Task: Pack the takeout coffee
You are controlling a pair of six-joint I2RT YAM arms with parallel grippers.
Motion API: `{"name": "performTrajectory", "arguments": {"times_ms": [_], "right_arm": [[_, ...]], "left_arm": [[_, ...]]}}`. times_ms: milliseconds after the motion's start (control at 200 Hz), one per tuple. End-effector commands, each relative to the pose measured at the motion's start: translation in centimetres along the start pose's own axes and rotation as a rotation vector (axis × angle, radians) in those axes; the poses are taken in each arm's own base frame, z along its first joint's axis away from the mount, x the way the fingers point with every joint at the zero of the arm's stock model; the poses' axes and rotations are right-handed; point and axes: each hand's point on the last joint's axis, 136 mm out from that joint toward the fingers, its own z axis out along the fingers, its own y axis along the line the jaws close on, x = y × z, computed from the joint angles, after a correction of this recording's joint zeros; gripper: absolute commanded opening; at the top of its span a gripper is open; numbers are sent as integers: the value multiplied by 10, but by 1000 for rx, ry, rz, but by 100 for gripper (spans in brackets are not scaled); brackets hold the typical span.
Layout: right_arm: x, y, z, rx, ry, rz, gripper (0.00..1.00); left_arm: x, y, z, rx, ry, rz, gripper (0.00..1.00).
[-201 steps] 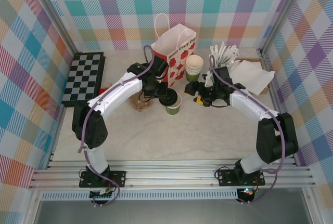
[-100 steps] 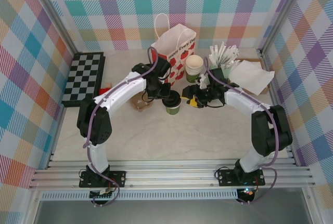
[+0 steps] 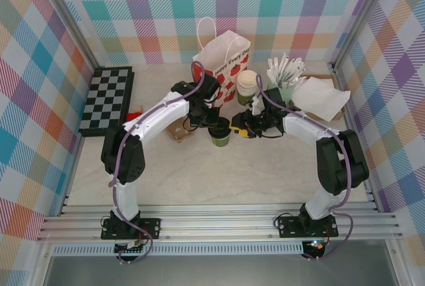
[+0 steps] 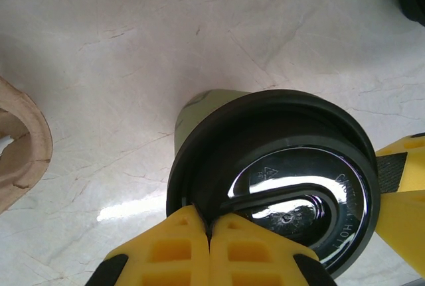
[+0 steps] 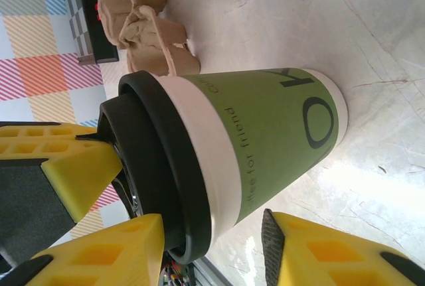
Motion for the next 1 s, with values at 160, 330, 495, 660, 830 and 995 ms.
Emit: {"name": "performTrajectory", "arguments": {"times_ms": [160, 330, 495, 660, 830, 995], "right_arm": [[5, -22, 11, 89, 14, 40, 36], [24, -72, 22, 219, 47, 114, 32], [43, -115, 22, 344, 45, 175, 29], [33, -81, 11, 247, 2, 105, 35], [-3, -9, -23, 19, -73, 41, 44], [-6, 13, -34, -57, -19, -24, 50]], "left_arm": [[6, -2, 4, -42, 23, 48, 0], [21, 5, 25, -64, 88, 52, 0], [59, 35, 65, -173, 216, 70, 0], [68, 58, 65, -270, 253, 125, 0], [24, 27, 6, -190, 76, 293, 0], [19, -3, -21, -52, 64, 464, 0]]}}
